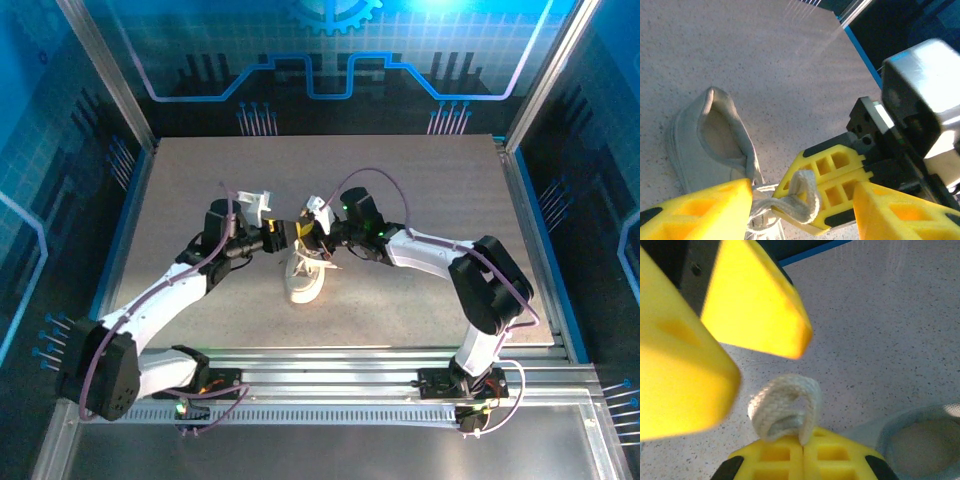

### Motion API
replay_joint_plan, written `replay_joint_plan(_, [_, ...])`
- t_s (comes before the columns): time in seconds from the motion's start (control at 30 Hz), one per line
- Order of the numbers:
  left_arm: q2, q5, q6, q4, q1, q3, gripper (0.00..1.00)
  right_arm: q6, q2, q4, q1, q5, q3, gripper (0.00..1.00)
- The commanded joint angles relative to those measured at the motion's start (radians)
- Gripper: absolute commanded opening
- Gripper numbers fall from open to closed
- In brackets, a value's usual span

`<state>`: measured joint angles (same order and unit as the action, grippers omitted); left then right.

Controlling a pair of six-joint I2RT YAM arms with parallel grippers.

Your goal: Tie the shoes

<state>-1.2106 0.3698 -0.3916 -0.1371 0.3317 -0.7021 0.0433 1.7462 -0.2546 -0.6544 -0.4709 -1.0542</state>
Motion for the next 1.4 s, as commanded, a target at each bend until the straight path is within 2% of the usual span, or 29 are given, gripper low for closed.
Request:
replay_joint_plan(0.0, [-0.034,0.053,-0.018,-0.016,-0.008,-0.021,0.54,0.023,-0.032,-0.031,-0.014,0.0,0.007,0.0])
replay_joint_plan(0.13, [-0.076,0.078,-0.028,-0.04,-0.008,-0.027,0.51,0.028,-0.03,-0.03,-0.019,-0.005,0.008,0.0])
replay_joint_plan(0.23, [-0.101,0.093,-0.035,-0.054,-0.008,-0.035,0.4,0.032,-0.031,-0.029,-0.024,-0.005,0.008,0.0])
replay_joint_plan(0.33, [-0.1,0.093,-0.039,-0.07,-0.008,-0.033,0.07,0.033,-0.036,-0.021,-0.024,0.001,0.006,0.0])
replay_joint_plan(0.37, [-0.094,0.083,-0.037,-0.068,-0.009,-0.031,0.0,0.032,-0.041,-0.021,-0.025,0.008,0.008,0.05])
replay_joint_plan(0.5, [-0.076,0.062,-0.038,-0.044,-0.014,-0.029,0.0,0.013,-0.093,-0.021,-0.014,0.035,0.056,0.4])
replay_joint_plan(0.63, [-0.067,0.057,-0.05,-0.035,-0.022,-0.023,0.0,-0.02,-0.149,0.046,0.004,0.084,0.13,0.52])
replay_joint_plan(0.77, [-0.066,0.061,-0.072,-0.052,-0.031,-0.008,0.0,-0.054,-0.166,0.134,0.006,0.154,0.198,0.56])
replay_joint_plan(0.93, [-0.074,0.074,-0.092,-0.073,-0.04,0.004,0.0,-0.1,-0.093,0.205,0.005,0.16,0.199,0.57])
replay_joint_plan(1.2, [-0.066,0.088,-0.096,-0.073,-0.046,0.007,0.0,-0.068,-0.043,0.221,-0.004,0.244,0.132,0.58])
replay_joint_plan(1.37, [-0.066,0.09,-0.104,-0.081,-0.048,0.012,0.0,-0.032,0.02,0.266,-0.006,0.25,0.063,0.58])
